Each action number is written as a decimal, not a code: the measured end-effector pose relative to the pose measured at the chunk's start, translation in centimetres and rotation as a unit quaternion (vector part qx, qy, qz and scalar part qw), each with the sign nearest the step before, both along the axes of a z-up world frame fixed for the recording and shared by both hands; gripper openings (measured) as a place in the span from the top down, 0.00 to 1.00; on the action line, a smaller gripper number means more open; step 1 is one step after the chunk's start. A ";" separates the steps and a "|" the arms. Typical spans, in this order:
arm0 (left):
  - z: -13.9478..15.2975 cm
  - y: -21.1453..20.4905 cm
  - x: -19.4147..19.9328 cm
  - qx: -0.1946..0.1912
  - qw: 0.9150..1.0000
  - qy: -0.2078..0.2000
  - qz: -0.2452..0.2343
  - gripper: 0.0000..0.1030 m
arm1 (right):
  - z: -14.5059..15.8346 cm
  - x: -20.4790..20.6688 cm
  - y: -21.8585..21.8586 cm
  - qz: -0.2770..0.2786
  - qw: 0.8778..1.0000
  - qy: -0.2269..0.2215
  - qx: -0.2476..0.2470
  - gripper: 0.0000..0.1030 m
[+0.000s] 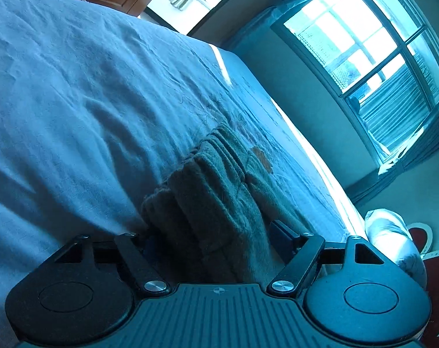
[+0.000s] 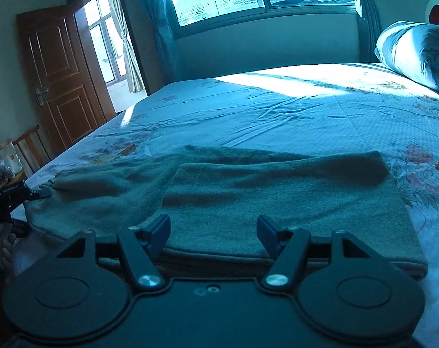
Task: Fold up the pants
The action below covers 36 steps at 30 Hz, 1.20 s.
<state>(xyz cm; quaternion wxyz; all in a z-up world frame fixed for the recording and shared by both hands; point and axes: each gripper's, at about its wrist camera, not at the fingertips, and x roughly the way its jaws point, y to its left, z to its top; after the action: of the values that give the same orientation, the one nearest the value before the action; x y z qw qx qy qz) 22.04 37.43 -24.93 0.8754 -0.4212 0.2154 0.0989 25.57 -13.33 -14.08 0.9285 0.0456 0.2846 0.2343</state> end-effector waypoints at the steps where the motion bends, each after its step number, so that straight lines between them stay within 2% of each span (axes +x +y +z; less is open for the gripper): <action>1: 0.0 0.0 0.2 -0.002 1.000 -0.004 -0.003 0.24 | -0.1 -0.2 0.6 0.004 1.000 -0.005 -0.007 0.43; 2: 0.2 0.0 0.2 0.006 1.000 -0.001 -0.005 0.34 | -0.1 -0.2 1.0 0.006 1.000 -0.007 -0.010 0.43; 3: 0.2 0.1 0.1 0.005 1.000 0.001 -0.010 0.64 | 0.0 -0.3 1.4 0.011 1.000 -0.009 -0.010 0.43; 5: 0.0 0.5 -0.6 -0.022 1.000 -0.016 -0.007 0.64 | 0.0 -0.5 2.3 0.017 0.999 -0.020 -0.022 0.43; 7: 0.3 -0.1 -0.9 0.000 1.000 -0.015 -0.011 0.64 | -0.3 -0.5 3.3 0.028 0.999 -0.024 -0.036 0.42; 8: 0.5 -0.3 -0.8 0.007 1.000 -0.015 -0.013 0.64 | -0.8 -0.3 4.0 0.032 0.998 -0.020 -0.058 0.39; 9: 0.8 -0.5 -0.7 0.011 1.000 -0.016 -0.014 0.64 | -2.3 0.2 5.2 0.040 0.993 -0.005 -0.114 0.36; 10: 1.1 -0.4 -0.6 0.009 1.000 -0.021 -0.015 0.64 | -3.5 0.0 5.9 0.056 0.987 -0.017 -0.147 0.33; 12: 1.9 -0.8 -0.4 0.017 0.999 -0.028 -0.016 0.64 | -4.0 -0.5 6.5 0.058 0.983 -0.038 -0.169 0.32; 14: 2.9 -1.2 -0.5 0.027 0.999 -0.034 -0.021 0.64 | -2.8 -0.3 5.7 0.051 0.988 -0.023 -0.142 0.35; 15: 3.8 -1.7 -0.6 0.035 0.998 -0.040 -0.023 0.64 | -1.6 -0.6 4.3 0.038 0.995 -0.029 -0.092 0.35; 17: 5.6 -2.7 -0.8 0.054 0.996 -0.055 -0.033 0.64 | -0.2 -1.4 1.6 0.014 0.998 -0.051 -0.033 0.28; 20: 9.6 -5.6 -0.4 0.094 0.991 -0.079 -0.056 0.64 | 0.9 -1.5 -3.1 -0.035 0.998 -0.052 0.030 0.28; 23: 13.5 -10.0 1.3 0.130 0.981 -0.106 -0.098 0.64 | 1.6 -0.6 -8.8 -0.092 0.991 -0.037 0.085 0.28; 26: 16.8 -16.8 3.8 0.167 0.965 -0.126 -0.156 0.64 | 1.8 -0.2 -13.8 -0.140 0.983 -0.033 0.116 0.28; 27: 17.8 -20.0 4.8 0.179 0.957 -0.133 -0.185 0.64 | 1.7 -0.2 -15.4 -0.157 0.979 -0.033 0.128 0.28; 29: 18.6 -25.1 6.6 0.188 0.945 -0.140 -0.230 0.64 | 1.4 -0.5 -18.4 -0.186 0.970 -0.027 0.155 0.28; 30: 18.7 -28.8 7.7 0.192 0.936 -0.139 -0.261 0.64 | 1.0 -0.7 -20.2 -0.206 0.963 -0.024 0.171 0.28; 32: 17.7 -34.9 9.8 0.199 0.921 -0.111 -0.317 0.53 | 0.4 -1.1 -23.2 -0.238 0.952 -0.023 0.190 0.28; 33: 16.8 -37.7 10.5 0.207 0.914 -0.088 -0.339 0.29 | 0.0 -1.3 -24.5 -0.253 0.946 -0.020 0.199 0.27; 34: 15.9 -39.8 10.5 0.223 0.912 -0.070 -0.337 0.12 | -0.3 -1.4 -25.8 -0.271 0.940 -0.015 0.209 0.27; 36: 14.8 -41.5 9.4 0.252 0.911 -0.062 -0.321 0.10 | -0.8 -1.6 -27.6 -0.289 0.930 -0.009 0.227 0.27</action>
<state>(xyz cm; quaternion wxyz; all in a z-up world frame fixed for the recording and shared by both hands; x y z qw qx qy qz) 31.49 -4.07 -10.11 0.9487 -0.0996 0.2520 -0.1632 24.00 -40.95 -14.89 0.9235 0.3331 0.1899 0.0143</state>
